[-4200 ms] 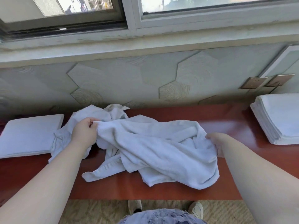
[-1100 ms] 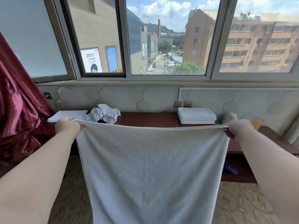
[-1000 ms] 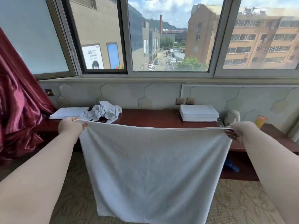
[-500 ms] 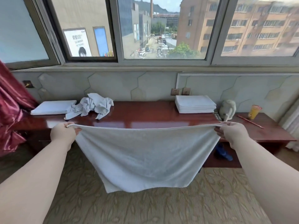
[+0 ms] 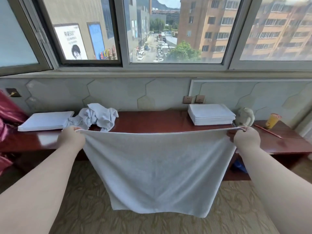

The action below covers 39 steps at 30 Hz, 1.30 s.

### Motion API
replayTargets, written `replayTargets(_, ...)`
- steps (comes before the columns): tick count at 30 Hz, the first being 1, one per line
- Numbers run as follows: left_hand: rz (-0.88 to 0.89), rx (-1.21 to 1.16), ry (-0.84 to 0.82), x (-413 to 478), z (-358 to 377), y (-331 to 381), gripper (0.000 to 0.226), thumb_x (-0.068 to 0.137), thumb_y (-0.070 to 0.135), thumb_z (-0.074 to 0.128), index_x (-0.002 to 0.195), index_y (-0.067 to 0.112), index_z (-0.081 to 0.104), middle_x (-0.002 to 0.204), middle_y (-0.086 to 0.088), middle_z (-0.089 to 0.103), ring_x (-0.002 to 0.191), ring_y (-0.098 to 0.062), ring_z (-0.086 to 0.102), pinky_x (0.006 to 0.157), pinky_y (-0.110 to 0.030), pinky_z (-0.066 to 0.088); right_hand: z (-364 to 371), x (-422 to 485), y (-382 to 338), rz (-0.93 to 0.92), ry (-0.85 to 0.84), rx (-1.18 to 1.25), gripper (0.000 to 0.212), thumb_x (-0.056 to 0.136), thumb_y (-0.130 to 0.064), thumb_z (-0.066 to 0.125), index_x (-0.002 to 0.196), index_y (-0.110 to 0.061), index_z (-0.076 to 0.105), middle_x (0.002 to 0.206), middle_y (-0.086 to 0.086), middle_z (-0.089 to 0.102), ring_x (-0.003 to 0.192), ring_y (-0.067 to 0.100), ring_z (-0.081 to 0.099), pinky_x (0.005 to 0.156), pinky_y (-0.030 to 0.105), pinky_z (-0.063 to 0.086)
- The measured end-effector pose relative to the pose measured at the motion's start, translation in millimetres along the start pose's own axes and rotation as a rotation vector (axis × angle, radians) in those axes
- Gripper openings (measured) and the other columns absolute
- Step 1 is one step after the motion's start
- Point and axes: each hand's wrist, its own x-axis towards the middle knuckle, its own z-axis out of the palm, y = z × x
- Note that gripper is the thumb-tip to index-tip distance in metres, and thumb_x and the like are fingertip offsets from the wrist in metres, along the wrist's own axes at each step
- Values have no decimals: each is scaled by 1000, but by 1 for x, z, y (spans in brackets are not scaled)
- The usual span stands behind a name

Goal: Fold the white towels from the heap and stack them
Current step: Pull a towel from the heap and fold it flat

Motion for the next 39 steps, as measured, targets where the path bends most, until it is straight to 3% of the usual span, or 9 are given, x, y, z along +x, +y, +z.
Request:
replayTargets(2, -39, -39, 0, 16, 5, 8, 26, 95, 15, 52, 116, 17, 66, 120, -16, 66, 112, -41, 60, 87, -43, 49, 14, 31, 28, -92, 63, -113, 37, 73, -42, 41, 93, -29, 68, 98, 5, 77, 96, 33, 73, 92, 56, 58)
replayTargets(5, -172, -148, -46, 35, 21, 29, 23, 96, 5, 52, 117, 11, 57, 104, -16, 62, 105, -40, 62, 82, -41, 47, 43, -17, -11, -124, 44, -160, 20, 89, -20, 47, 91, -25, 66, 99, 11, 71, 92, 31, 65, 86, 41, 52)
replayTargets(8, -429, -486, -201, 57, 48, 53, 39, 106, 6, 31, 141, 2, 48, 110, -23, 69, 91, -39, 70, 72, -39, 53, 71, -24, -26, -137, -42, -253, 34, 95, -3, 48, 128, -10, 56, 106, 9, 57, 93, 26, 51, 78, 32, 36)
replayTargets(12, -347, -652, -282, 116, 104, 49, 41, 109, 14, 35, 143, -1, 53, 129, -18, 70, 117, -33, 70, 82, -35, 56, 110, 10, -18, -158, -145, -391, 61, 98, -9, 50, 153, -12, 25, 130, 17, 51, 92, 28, 51, 75, 35, 36)
replayTargets(14, -233, -560, -188, 148, 140, 44, 42, 102, 26, 46, 134, 4, 62, 124, -20, 71, 118, -40, 68, 84, -42, 56, 133, 33, -11, -215, -206, -471, 73, 93, -14, 57, 154, -16, 18, 150, 16, 36, 118, 30, 47, 93, 39, 44)
replayTargets(19, 98, -155, -133, 123, 183, 105, 35, 105, 15, 43, 135, 0, 32, 120, -19, 51, 97, -30, 49, 80, -39, 37, 190, 100, -8, -429, -230, -754, 92, 83, -40, 68, 152, -21, 11, 156, 10, 26, 150, 24, 6, 126, 43, 12)
replayTargets(27, 169, 226, -240, 184, 254, 133, 58, 95, 19, 54, 145, 10, 25, 151, -28, 40, 138, -41, 39, 109, -46, 38, 262, 216, -1, -516, -275, -1154, 101, 90, -67, 51, 154, -9, -2, 162, 16, 23, 149, 20, -4, 124, 46, -10)
replayTargets(33, 211, 383, -271, 253, 302, 146, 77, 94, 42, 65, 150, 14, 20, 155, -11, 45, 149, -26, 21, 108, -42, 35, 323, 273, 9, -484, -310, -1254, 97, 91, -70, 44, 151, -7, 2, 161, 17, 29, 155, 25, 5, 122, 46, -8)
replayTargets(39, 181, 440, -380, 345, 378, 140, 93, 84, 55, 75, 147, 15, 20, 143, -13, 56, 139, -34, 36, 105, -44, 44, 402, 329, 28, -369, -344, -1350, 108, 88, -73, 46, 157, -6, -4, 163, 18, 24, 155, 27, 6, 124, 46, -6)
